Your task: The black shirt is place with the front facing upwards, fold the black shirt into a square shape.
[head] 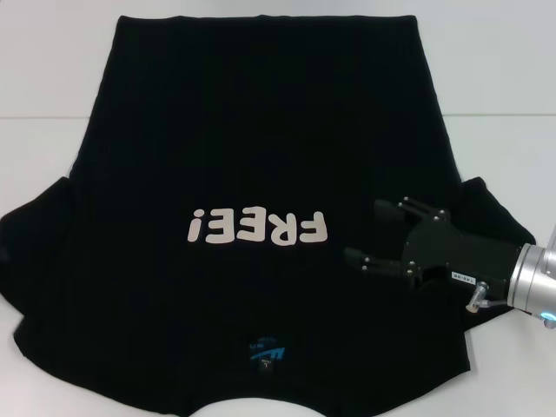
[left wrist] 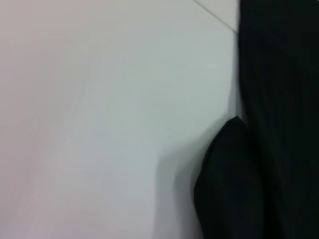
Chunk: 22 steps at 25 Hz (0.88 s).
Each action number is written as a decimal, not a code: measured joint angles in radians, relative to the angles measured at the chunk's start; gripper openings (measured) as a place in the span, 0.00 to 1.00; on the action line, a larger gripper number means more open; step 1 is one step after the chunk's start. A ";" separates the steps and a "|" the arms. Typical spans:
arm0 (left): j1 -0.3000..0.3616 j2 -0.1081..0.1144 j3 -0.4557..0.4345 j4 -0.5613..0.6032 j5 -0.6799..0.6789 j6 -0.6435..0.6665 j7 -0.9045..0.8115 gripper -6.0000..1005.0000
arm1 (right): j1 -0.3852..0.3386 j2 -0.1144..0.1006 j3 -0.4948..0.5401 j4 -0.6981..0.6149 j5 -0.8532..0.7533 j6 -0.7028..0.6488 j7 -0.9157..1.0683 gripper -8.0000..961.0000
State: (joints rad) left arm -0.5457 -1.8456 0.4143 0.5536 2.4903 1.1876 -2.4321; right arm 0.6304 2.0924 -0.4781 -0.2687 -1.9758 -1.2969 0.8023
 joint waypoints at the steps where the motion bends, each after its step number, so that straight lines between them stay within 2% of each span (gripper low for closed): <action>1: 0.004 0.003 -0.005 0.006 0.000 0.000 0.000 0.01 | 0.000 0.000 0.001 0.000 0.000 -0.001 0.000 0.97; 14: 0.021 0.021 -0.014 0.059 0.001 0.012 -0.015 0.01 | -0.005 0.000 0.008 0.000 0.002 -0.003 0.000 0.97; 22: 0.026 0.012 -0.012 0.071 -0.005 0.021 -0.020 0.01 | -0.008 0.000 0.009 0.000 0.002 -0.004 0.000 0.97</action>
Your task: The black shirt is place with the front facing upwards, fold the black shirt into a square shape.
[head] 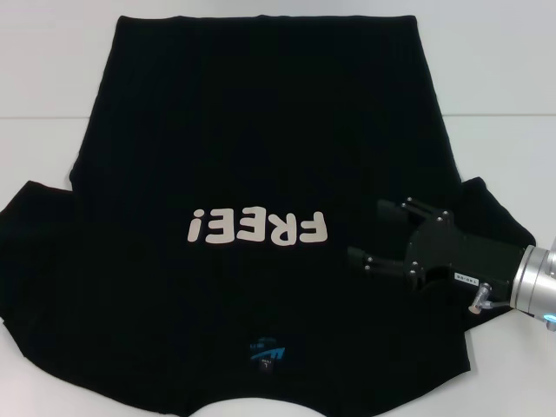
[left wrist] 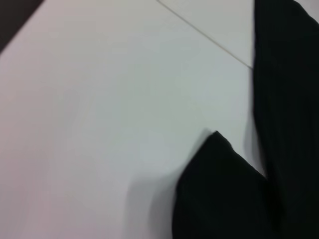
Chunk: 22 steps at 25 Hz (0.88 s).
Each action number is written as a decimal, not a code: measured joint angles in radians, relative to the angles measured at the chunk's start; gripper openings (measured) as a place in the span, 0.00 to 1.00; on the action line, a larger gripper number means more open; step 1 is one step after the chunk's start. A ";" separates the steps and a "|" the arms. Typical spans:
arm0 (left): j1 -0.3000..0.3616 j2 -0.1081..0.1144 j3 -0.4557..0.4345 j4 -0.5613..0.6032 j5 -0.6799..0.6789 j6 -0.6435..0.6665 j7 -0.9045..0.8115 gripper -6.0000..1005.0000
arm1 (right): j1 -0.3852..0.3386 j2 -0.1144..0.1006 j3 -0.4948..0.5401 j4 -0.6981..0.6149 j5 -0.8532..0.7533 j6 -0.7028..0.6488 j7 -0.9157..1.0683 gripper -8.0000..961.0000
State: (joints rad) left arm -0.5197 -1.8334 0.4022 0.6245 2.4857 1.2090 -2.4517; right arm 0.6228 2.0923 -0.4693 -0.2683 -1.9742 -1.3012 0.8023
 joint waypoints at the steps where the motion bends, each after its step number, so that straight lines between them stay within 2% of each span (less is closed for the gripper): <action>1: -0.005 -0.001 0.002 0.000 0.000 0.003 0.001 0.02 | 0.000 0.000 0.000 0.000 0.000 0.000 0.000 0.97; 6: -0.047 -0.016 0.026 0.024 -0.001 0.041 0.005 0.02 | -0.001 0.000 0.000 0.000 0.000 0.000 0.000 0.97; 13: -0.121 -0.104 0.160 0.155 0.004 0.130 -0.008 0.02 | -0.002 0.002 0.000 0.000 0.000 0.000 0.000 0.97; 16: -0.136 -0.130 0.195 0.159 0.004 0.139 -0.016 0.02 | -0.003 0.002 0.000 0.000 0.000 0.000 0.000 0.96; 17: -0.136 -0.130 0.195 0.159 0.004 0.139 -0.016 0.02 | -0.003 0.002 0.000 0.000 0.000 0.000 0.000 0.96; 19: -0.140 -0.154 0.196 0.154 -0.001 0.131 -0.020 0.02 | -0.004 0.002 0.000 0.000 0.000 0.000 0.000 0.96; 22: -0.140 -0.163 0.189 0.141 -0.003 0.119 -0.039 0.03 | -0.006 0.002 0.000 0.000 0.000 0.000 0.000 0.96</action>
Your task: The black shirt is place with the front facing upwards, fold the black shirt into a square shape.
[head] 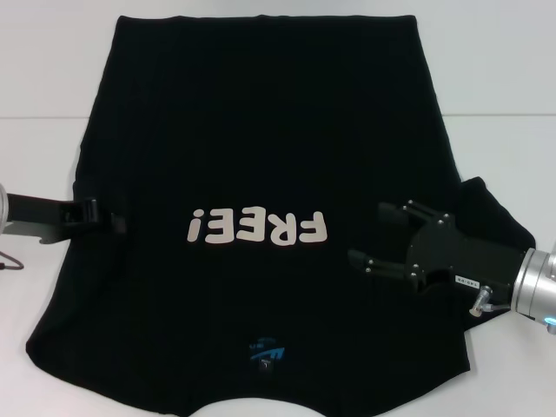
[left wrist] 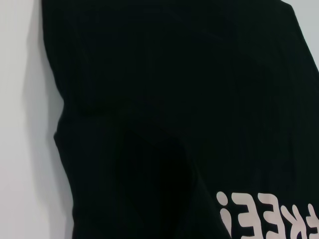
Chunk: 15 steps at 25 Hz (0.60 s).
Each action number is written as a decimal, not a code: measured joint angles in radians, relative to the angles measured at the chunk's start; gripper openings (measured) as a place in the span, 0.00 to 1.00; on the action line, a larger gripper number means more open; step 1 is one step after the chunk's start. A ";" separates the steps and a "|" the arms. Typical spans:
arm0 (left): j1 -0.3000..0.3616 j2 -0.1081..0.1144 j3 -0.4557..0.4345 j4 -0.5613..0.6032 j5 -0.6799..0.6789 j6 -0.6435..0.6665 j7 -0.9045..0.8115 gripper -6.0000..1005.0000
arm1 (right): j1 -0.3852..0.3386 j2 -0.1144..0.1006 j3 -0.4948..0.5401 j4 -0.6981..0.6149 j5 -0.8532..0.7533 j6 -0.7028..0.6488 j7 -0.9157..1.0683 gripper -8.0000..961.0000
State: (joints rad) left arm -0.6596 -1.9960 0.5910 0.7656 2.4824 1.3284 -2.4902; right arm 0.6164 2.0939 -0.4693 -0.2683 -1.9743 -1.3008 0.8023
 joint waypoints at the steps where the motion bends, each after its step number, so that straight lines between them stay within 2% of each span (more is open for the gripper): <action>1: 0.000 0.002 0.000 -0.008 -0.002 0.000 -0.003 0.05 | 0.000 0.000 0.000 0.000 0.000 0.000 0.000 0.96; 6: -0.001 0.040 -0.015 -0.092 -0.083 0.044 0.027 0.11 | -0.002 0.000 0.000 0.000 0.000 0.000 -0.001 0.95; 8: 0.007 0.064 -0.042 -0.146 -0.179 0.099 0.113 0.13 | -0.002 0.000 0.002 0.000 0.001 0.000 0.001 0.95; 10: 0.021 0.075 -0.074 -0.184 -0.263 0.162 0.219 0.15 | -0.001 -0.001 0.004 -0.002 0.014 -0.007 0.026 0.95; 13: 0.054 0.073 -0.107 -0.198 -0.345 0.251 0.396 0.36 | -0.001 -0.005 0.002 -0.056 0.030 -0.026 0.178 0.95; 15: 0.080 0.062 -0.112 -0.195 -0.363 0.303 0.523 0.45 | -0.003 -0.007 -0.015 -0.160 0.011 -0.035 0.377 0.94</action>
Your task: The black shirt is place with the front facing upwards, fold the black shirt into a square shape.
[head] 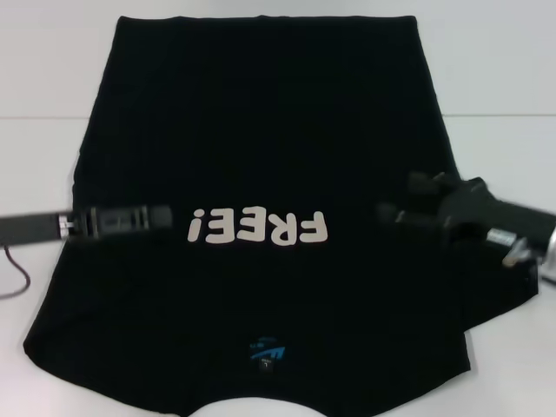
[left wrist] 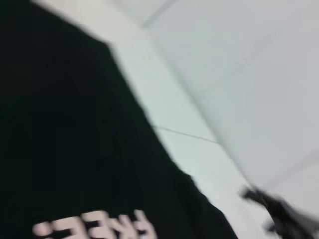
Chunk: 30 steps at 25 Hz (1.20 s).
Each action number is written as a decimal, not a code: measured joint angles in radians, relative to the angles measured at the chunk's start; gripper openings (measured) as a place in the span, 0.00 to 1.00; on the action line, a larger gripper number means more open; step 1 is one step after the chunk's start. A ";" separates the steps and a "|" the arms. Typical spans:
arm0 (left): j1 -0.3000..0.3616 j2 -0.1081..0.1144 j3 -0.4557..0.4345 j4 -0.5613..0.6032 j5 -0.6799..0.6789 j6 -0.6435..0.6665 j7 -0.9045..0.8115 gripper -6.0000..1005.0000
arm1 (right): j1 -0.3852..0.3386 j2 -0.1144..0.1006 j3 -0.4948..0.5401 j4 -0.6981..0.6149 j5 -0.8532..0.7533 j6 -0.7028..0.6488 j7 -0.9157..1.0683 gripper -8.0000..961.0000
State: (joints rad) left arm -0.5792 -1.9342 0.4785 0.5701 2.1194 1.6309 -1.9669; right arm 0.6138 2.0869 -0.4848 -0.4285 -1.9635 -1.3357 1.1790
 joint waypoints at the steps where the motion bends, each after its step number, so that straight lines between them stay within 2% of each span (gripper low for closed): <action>1: 0.015 -0.008 -0.002 0.001 -0.006 0.026 0.073 0.49 | -0.001 -0.005 -0.019 -0.073 -0.032 -0.002 0.150 0.94; 3: 0.042 -0.027 -0.004 0.004 -0.020 0.065 0.195 0.57 | 0.002 -0.020 -0.058 -0.197 -0.107 -0.004 0.398 0.94; 5: 0.076 -0.050 -0.007 0.007 -0.040 0.095 0.332 0.65 | 0.014 -0.049 -0.103 -0.309 -0.206 -0.011 0.653 0.94; 8: 0.121 -0.082 -0.007 0.007 -0.055 0.143 0.542 0.76 | 0.050 -0.119 -0.157 -0.419 -0.363 -0.079 0.994 0.93; 11: 0.146 -0.102 -0.005 0.007 -0.055 0.153 0.640 0.83 | 0.092 -0.174 -0.169 -0.462 -0.475 -0.148 1.189 0.93; 13: 0.154 -0.108 0.000 0.007 -0.051 0.146 0.658 0.86 | 0.117 -0.200 -0.169 -0.484 -0.554 -0.191 1.296 0.93; 16: 0.159 -0.109 0.008 0.007 -0.048 0.139 0.666 0.90 | 0.145 -0.209 -0.169 -0.508 -0.682 -0.218 1.405 0.93; 20: 0.163 -0.104 0.009 0.007 -0.046 0.137 0.669 0.95 | 0.175 -0.197 -0.168 -0.477 -0.826 -0.195 1.447 0.92; 30: 0.167 -0.101 0.009 0.009 -0.031 0.120 0.672 0.95 | 0.214 -0.188 -0.199 -0.267 -0.857 -0.040 1.447 0.91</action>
State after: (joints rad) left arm -0.4117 -2.0355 0.4879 0.5793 2.0887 1.7513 -1.2949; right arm 0.8281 1.8984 -0.6835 -0.6960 -2.8206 -1.3754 2.6256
